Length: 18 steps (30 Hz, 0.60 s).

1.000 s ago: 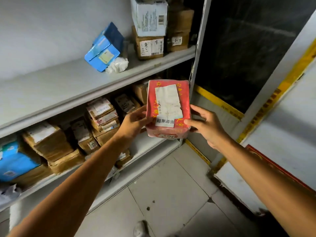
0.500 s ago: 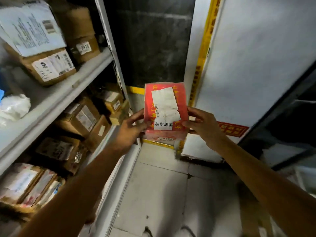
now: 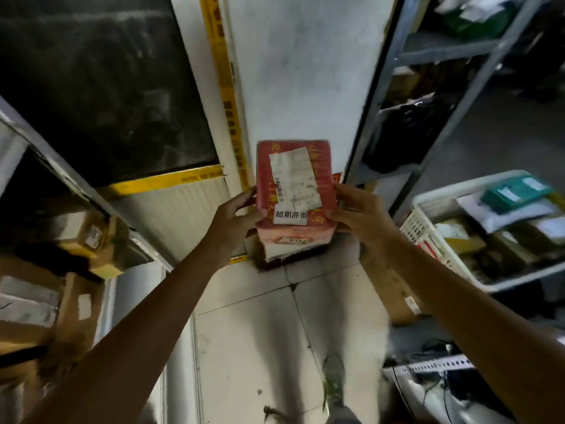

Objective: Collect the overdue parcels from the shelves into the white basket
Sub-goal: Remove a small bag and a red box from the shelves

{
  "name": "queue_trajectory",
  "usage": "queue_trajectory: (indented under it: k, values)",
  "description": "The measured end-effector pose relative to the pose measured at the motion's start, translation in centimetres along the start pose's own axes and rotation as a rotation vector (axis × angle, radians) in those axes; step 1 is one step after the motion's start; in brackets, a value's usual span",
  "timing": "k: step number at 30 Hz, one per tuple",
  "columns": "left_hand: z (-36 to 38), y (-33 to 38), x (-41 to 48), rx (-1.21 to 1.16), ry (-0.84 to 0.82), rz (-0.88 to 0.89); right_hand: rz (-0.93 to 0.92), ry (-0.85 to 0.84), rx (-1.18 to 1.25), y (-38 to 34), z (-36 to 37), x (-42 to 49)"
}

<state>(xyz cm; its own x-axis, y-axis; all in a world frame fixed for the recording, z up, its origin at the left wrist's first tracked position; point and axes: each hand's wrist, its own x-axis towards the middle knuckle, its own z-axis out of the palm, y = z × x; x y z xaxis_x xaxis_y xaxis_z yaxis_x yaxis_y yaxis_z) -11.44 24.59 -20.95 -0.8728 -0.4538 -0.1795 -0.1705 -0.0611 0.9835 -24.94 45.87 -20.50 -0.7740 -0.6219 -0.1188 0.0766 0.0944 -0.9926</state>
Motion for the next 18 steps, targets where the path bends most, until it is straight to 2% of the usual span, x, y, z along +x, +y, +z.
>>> queue_trajectory:
  k: [7, 18]
  values:
    - [8.1, -0.1, 5.2, 0.072, -0.197, -0.013, -0.005, 0.199, 0.024, 0.9, -7.5, -2.6]
    - [20.5, 0.8, 13.3, 0.207, -0.399, -0.04, 0.044, 0.422, 0.17, 2.8, -18.8, -1.5]
